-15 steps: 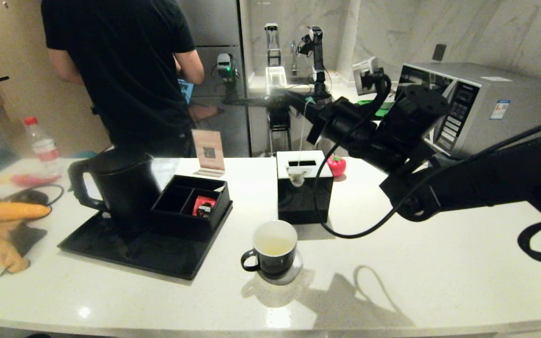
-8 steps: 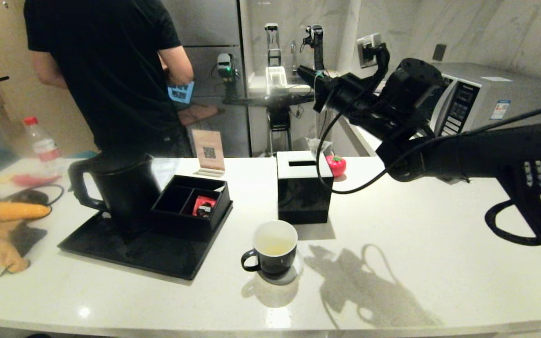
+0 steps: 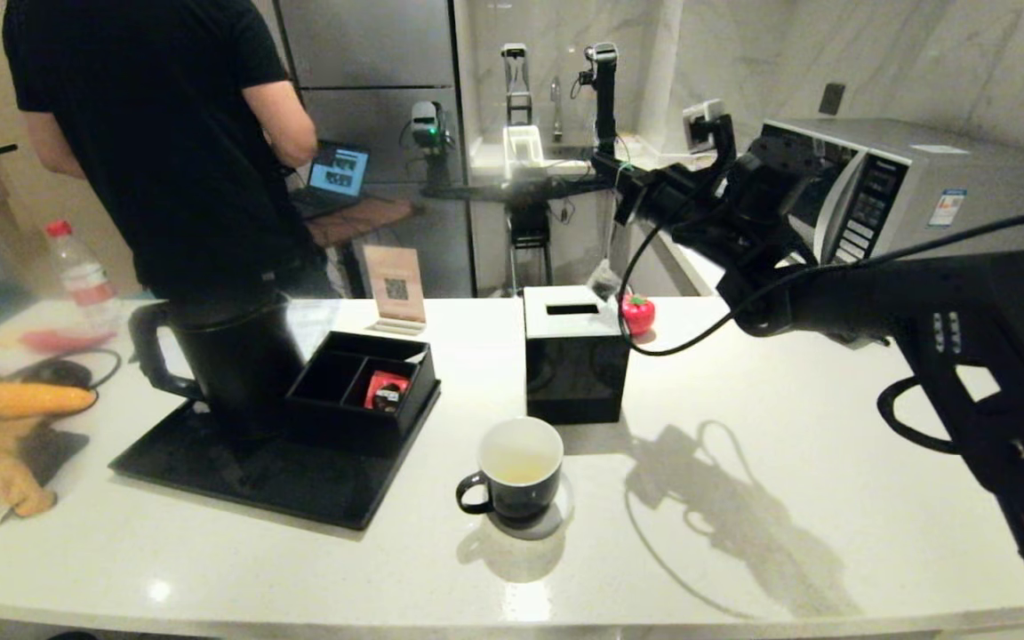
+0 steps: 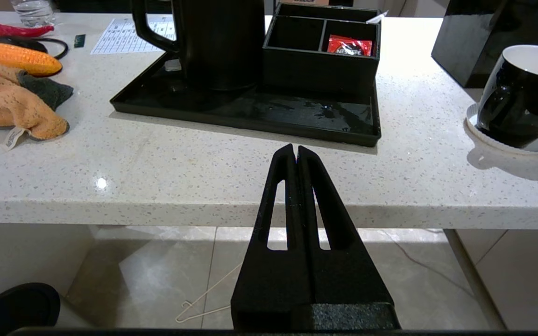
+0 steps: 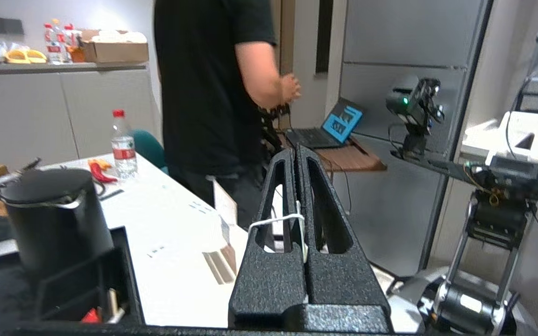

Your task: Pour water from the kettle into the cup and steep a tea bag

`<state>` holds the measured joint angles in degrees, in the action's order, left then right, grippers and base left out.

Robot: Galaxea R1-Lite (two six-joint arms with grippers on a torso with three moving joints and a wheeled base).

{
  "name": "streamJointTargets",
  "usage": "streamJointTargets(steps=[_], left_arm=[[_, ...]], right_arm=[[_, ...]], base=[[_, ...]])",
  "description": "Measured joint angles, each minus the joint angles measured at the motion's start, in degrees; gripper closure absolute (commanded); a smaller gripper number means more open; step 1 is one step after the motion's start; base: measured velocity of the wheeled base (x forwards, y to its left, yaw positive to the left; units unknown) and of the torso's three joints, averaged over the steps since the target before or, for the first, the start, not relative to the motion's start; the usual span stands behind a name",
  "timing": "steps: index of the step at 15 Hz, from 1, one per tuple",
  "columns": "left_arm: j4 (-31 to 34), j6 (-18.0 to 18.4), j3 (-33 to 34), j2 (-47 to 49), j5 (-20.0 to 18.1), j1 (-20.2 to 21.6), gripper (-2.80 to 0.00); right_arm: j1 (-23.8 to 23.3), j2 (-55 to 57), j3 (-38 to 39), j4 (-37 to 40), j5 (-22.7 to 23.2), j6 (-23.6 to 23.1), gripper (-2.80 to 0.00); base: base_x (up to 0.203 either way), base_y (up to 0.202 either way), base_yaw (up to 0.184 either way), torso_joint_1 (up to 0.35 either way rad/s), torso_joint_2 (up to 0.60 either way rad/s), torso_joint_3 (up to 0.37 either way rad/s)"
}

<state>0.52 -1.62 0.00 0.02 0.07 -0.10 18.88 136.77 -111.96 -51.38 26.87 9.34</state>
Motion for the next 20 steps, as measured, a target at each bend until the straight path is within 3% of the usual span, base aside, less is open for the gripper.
streamJointTargets(steps=[9, 20], left_arm=[[0.0, 0.0, 0.0, 0.0, 0.0, 0.0, 0.0], [0.0, 0.0, 0.0, 0.0, 0.0, 0.0, 0.0]], right_arm=[[0.2, 2.2, -0.1, -0.3, 0.0, -0.1, 0.0], [4.4, 1.8, -0.4, -0.5, 0.1, -0.1, 0.0]], base=[[0.0, 0.0, 0.0, 0.0, 0.0, 0.0], [0.0, 0.0, 0.0, 0.0, 0.0, 0.0]])
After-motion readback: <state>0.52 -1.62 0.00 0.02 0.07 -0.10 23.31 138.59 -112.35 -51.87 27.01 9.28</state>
